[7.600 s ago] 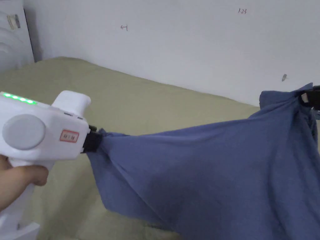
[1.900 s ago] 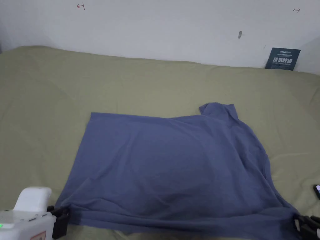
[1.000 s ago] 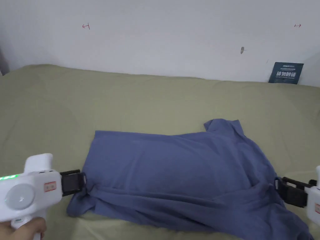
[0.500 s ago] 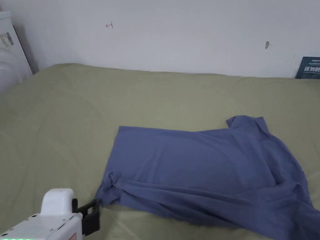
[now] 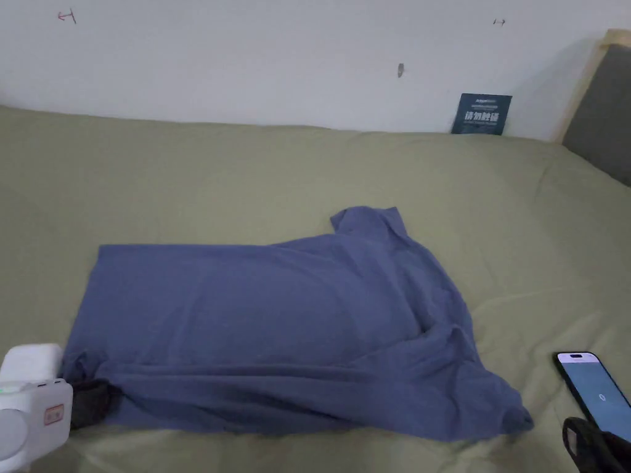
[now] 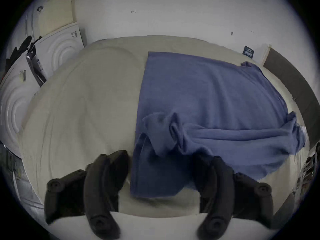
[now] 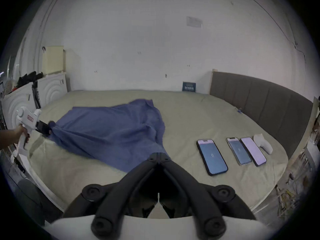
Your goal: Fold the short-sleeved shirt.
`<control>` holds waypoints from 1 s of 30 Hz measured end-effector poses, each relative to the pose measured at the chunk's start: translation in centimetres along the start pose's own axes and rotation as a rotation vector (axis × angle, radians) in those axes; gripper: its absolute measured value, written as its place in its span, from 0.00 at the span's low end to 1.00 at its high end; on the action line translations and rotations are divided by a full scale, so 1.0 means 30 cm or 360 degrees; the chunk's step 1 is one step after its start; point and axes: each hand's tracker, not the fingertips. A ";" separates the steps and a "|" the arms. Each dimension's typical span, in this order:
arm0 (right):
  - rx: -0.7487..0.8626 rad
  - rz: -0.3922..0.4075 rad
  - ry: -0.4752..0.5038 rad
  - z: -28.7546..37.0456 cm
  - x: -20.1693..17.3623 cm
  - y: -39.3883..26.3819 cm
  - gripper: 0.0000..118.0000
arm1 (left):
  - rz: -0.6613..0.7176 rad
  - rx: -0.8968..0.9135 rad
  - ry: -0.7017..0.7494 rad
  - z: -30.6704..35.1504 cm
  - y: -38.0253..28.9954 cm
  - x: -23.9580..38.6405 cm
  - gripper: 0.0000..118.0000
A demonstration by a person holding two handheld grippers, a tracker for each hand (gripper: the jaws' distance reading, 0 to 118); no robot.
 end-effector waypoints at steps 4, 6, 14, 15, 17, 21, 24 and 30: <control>-0.0361 0.0000 0.0073 -0.173 0.021 -0.003 0.83 | 0.0065 0.0064 -0.0060 0.043 -0.011 -0.007 0.08; -0.0422 -0.0056 0.0213 -0.261 0.035 -0.023 0.95 | 0.0051 0.0035 -0.0061 0.044 -0.011 -0.006 0.08; -0.0501 -0.0280 0.0281 -0.467 0.061 0.000 0.06 | 0.0177 0.0023 -0.0142 0.059 0.000 -0.051 0.08; -0.0507 -0.0272 0.0257 -0.474 0.062 0.005 0.03 | 0.0173 0.0021 -0.0141 0.063 -0.003 -0.048 0.08; -0.0486 -0.0193 0.0185 -0.456 0.038 0.018 0.03 | 0.0189 0.0015 -0.0161 0.071 0.001 -0.056 0.08; -0.0483 -0.0151 0.0271 -0.394 0.035 0.051 0.03 | 0.0225 0.0037 -0.0212 0.110 0.000 -0.087 0.08; -0.0439 -0.0204 0.0342 -0.344 0.067 0.070 0.03 | 0.0249 0.0052 -0.0270 0.134 0.001 -0.107 0.07; -0.0405 -0.0289 0.0310 -0.255 0.104 0.110 0.03 | 0.0317 0.0069 -0.0360 0.199 -0.022 -0.125 0.07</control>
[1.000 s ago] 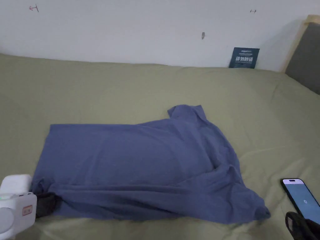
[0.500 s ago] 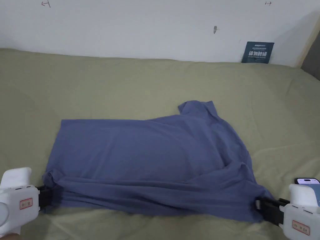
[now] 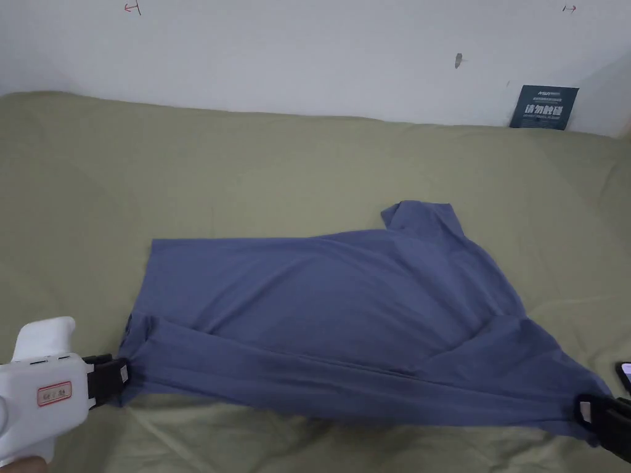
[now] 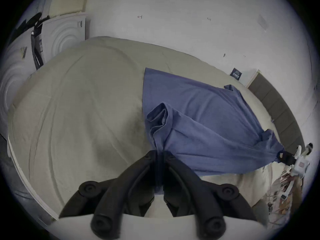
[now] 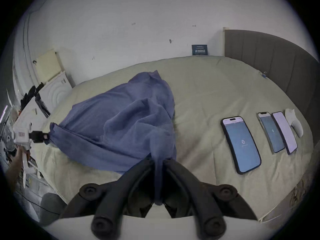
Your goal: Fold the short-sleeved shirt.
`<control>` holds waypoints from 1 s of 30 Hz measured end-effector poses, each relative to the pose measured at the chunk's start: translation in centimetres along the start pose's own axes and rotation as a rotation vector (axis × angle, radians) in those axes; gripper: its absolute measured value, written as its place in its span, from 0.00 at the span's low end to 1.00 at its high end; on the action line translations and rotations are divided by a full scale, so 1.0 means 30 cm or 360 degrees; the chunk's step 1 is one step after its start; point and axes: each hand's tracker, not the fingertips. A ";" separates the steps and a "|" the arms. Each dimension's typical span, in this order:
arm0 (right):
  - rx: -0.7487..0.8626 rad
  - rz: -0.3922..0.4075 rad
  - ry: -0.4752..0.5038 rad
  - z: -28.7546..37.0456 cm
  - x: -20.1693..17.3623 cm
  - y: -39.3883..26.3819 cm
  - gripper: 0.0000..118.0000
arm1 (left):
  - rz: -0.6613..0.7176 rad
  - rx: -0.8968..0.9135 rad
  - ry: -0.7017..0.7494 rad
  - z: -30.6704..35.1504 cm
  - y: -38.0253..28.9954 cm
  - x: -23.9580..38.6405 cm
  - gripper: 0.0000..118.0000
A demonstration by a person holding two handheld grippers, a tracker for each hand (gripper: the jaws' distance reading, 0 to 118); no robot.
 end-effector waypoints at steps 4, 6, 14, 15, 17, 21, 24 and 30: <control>-0.0033 -0.0003 -0.0001 0.074 -0.002 -0.008 0.03 | 0.0025 -0.0005 -0.0048 0.099 -0.054 -0.034 0.07; -0.0077 -0.0020 0.0028 0.106 0.004 -0.030 0.03 | 0.0033 -0.0029 -0.0069 0.141 -0.094 -0.062 0.07; -0.0279 -0.0047 0.0045 0.200 0.014 -0.221 0.03 | 0.0100 -0.0139 -0.0079 0.243 -0.310 -0.163 0.07; -0.0301 -0.0048 0.0026 0.205 0.017 -0.250 0.03 | 0.0116 -0.0155 -0.0080 0.247 -0.337 -0.172 0.07; -0.0339 -0.0077 0.0002 0.198 0.040 -0.300 0.03 | 0.0117 -0.0206 -0.0041 0.241 -0.385 -0.185 0.04; -0.0290 -0.0144 -0.0011 0.189 0.059 -0.335 0.04 | 0.0145 -0.0180 0.0150 0.254 -0.427 -0.240 0.04; -0.0309 0.0001 -0.0038 0.217 0.008 -0.308 0.31 | 0.0291 -0.0102 0.0099 0.319 -0.430 -0.250 0.04; 0.0406 0.0483 -0.0330 0.427 -0.108 -0.267 0.80 | -0.0068 0.0379 0.0177 0.512 -0.412 -0.058 0.62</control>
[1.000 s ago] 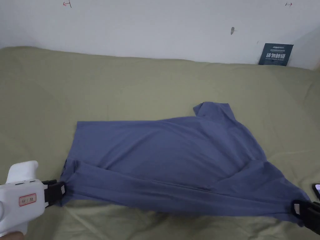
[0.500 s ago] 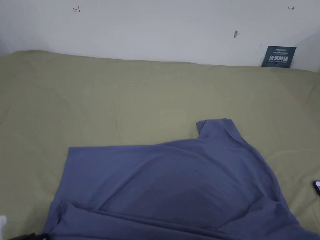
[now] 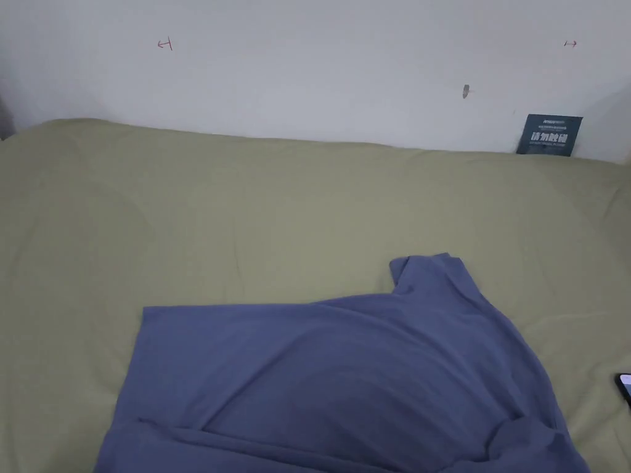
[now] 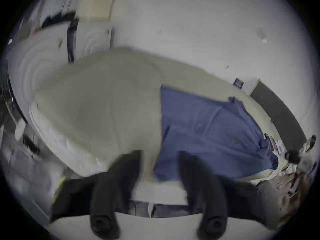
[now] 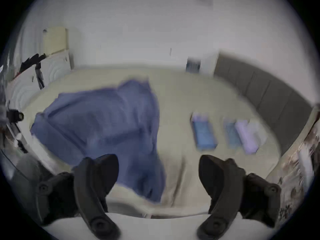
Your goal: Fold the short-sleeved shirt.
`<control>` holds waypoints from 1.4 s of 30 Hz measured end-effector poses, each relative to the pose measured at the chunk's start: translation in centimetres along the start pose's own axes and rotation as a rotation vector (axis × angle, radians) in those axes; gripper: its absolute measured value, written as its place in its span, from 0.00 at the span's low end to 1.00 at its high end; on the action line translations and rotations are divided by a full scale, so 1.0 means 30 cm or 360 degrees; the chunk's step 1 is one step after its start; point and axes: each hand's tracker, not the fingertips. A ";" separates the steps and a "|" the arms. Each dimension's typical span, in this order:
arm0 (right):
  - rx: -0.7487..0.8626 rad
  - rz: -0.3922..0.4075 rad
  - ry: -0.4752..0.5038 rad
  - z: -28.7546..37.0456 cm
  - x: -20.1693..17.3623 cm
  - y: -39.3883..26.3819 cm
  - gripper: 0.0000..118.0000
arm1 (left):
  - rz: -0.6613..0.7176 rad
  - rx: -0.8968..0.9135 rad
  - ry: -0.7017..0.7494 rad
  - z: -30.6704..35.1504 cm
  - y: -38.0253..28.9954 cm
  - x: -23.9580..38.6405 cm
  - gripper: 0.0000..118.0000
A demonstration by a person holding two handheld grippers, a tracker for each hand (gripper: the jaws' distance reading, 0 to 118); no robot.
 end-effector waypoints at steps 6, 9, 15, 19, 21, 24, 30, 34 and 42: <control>0.0548 -0.0005 0.0221 0.167 -0.133 0.116 0.11 | -0.0290 0.0638 -0.0056 0.182 0.007 0.231 0.71; 0.0622 0.0074 0.0100 0.195 -0.213 0.122 0.00 | -0.0331 0.0787 -0.0014 0.217 -0.004 0.302 0.05; 0.0594 0.0028 0.0250 0.194 -0.239 0.118 0.00 | -0.0363 0.0731 -0.0027 0.193 0.032 0.298 0.00; 0.0575 -0.0014 0.0255 0.171 -0.227 0.137 0.00 | -0.0355 0.0701 0.0005 0.089 0.137 0.281 0.00; 0.0559 -0.0041 0.0256 0.152 -0.216 0.145 0.00 | -0.0370 0.0557 -0.0012 -0.025 0.262 0.276 0.00; 0.0538 -0.0057 0.0244 0.118 -0.201 0.154 0.00 | -0.0300 0.0229 -0.0040 -0.270 0.463 0.241 0.26; 0.0415 -0.0055 0.0236 0.042 -0.165 0.132 0.00 | 0.0022 -0.0633 -0.0031 -0.862 0.682 0.189 0.81; 0.0326 -0.0026 0.0201 -0.017 -0.144 0.124 0.00 | 0.0082 -0.0741 0.0262 -1.080 0.638 0.193 0.81; -0.0082 -0.0024 0.0321 -0.474 -0.043 0.338 0.00 | -0.0148 -0.0844 0.0287 -1.101 0.563 0.247 0.38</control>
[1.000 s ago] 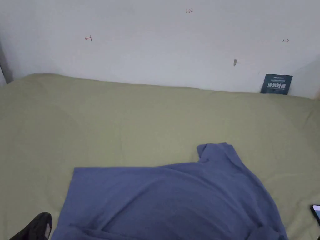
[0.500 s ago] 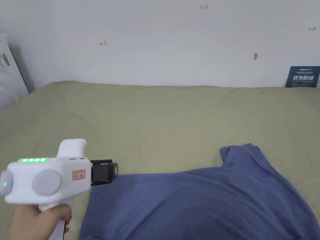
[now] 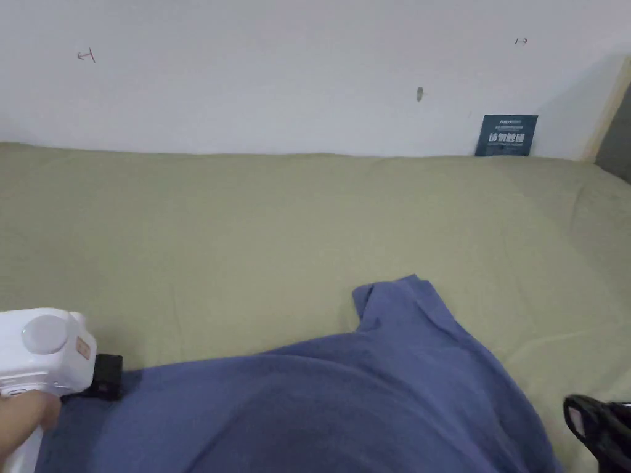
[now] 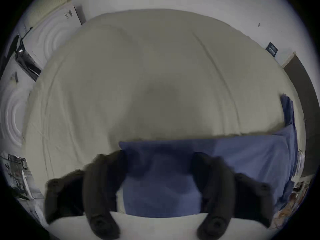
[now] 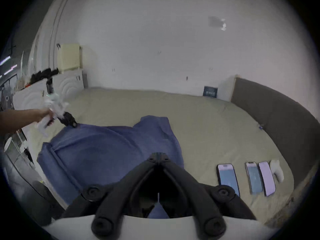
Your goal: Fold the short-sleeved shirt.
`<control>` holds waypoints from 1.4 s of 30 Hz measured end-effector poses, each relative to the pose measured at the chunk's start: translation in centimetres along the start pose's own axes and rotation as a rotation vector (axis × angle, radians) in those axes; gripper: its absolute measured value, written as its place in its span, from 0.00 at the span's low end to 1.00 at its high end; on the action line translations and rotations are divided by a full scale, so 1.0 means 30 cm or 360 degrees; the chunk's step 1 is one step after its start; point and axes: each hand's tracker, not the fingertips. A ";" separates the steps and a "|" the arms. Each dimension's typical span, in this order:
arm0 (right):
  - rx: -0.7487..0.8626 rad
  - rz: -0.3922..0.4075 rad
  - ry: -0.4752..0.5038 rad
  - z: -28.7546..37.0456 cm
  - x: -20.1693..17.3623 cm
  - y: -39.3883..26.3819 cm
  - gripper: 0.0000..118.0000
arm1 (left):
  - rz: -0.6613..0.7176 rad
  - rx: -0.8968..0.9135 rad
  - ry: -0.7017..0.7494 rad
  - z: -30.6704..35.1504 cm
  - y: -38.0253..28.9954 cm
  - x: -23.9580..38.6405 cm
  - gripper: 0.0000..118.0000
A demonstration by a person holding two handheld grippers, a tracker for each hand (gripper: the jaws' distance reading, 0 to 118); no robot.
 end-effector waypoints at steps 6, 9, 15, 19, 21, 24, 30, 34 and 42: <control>-0.0699 -0.0018 0.0168 -0.604 0.109 0.261 0.95 | 0.0060 0.0051 -0.0142 0.019 -0.013 -0.043 0.02; -0.0961 -0.0218 0.0135 -0.838 0.141 0.330 0.91 | 0.0093 0.0061 -0.0157 0.014 -0.007 -0.057 0.02; -0.1110 -0.0328 -0.0007 -1.073 0.139 0.369 0.86 | 0.0053 0.0044 -0.0131 -0.006 -0.009 -0.042 0.02; -0.1367 -0.0048 -0.0124 -1.075 0.109 0.323 0.64 | 0.0030 0.0037 -0.0139 -0.017 -0.001 -0.049 0.02; -0.1338 -0.0192 0.0007 -1.056 0.110 0.304 0.38 | 0.0033 0.0034 -0.0152 -0.020 0.000 -0.060 0.02; -0.1256 -0.0201 -0.0020 -1.017 0.107 0.314 0.00 | 0.0024 0.0031 -0.0161 -0.021 0.004 -0.056 0.02; -0.1040 -0.0095 0.0015 -0.862 0.099 0.384 0.00 | -0.0033 0.0081 -0.0170 0.052 -0.003 -0.058 0.02; -0.0862 0.0043 0.0125 -0.654 0.102 0.455 0.00 | -0.0193 0.0165 -0.0197 0.183 -0.026 -0.071 0.02; -0.0692 0.0060 0.0189 -0.227 0.145 0.399 0.00 | -0.0379 0.0392 -0.0302 0.477 -0.234 -0.131 0.02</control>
